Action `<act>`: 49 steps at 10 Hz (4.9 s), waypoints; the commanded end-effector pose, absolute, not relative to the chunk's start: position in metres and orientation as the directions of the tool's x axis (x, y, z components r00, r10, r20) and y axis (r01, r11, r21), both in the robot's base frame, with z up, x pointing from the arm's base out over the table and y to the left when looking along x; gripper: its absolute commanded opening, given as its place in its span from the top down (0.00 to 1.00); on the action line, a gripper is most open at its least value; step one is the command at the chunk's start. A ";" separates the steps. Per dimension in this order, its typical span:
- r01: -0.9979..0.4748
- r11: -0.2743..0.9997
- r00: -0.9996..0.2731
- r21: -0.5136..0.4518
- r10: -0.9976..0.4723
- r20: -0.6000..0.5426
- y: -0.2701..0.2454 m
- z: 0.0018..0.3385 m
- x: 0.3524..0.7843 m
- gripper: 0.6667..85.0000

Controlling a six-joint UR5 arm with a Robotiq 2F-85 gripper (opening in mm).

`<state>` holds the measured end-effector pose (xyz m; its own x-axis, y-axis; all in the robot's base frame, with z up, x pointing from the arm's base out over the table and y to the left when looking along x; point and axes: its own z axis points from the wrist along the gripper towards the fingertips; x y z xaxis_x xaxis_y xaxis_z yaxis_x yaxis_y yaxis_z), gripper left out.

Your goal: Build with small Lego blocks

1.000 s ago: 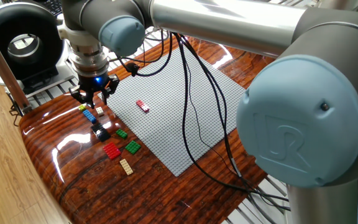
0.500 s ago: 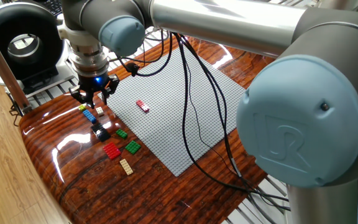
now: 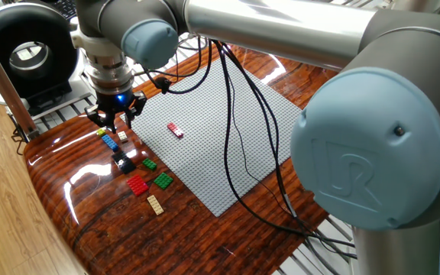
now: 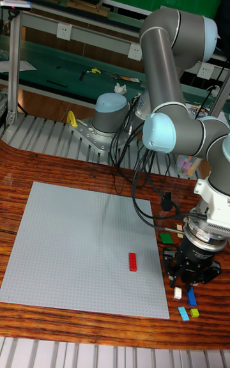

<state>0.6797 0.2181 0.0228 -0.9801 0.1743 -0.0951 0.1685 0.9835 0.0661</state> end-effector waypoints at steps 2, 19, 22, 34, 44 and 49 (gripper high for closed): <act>0.167 0.983 -0.980 0.082 0.174 -0.099 0.222 0.016 0.687 0.55; 0.177 0.982 -0.978 0.070 0.184 -0.104 0.227 0.014 0.682 0.55; 0.171 0.983 -0.978 0.068 0.178 -0.106 0.225 0.013 0.683 0.55; 0.157 0.984 -0.984 0.088 0.163 -0.072 0.223 0.013 0.678 0.99; 0.095 0.990 -0.994 0.100 0.100 -0.043 0.217 0.045 0.652 0.99; 0.021 0.996 -0.994 0.084 0.030 -0.103 0.210 0.046 0.665 0.99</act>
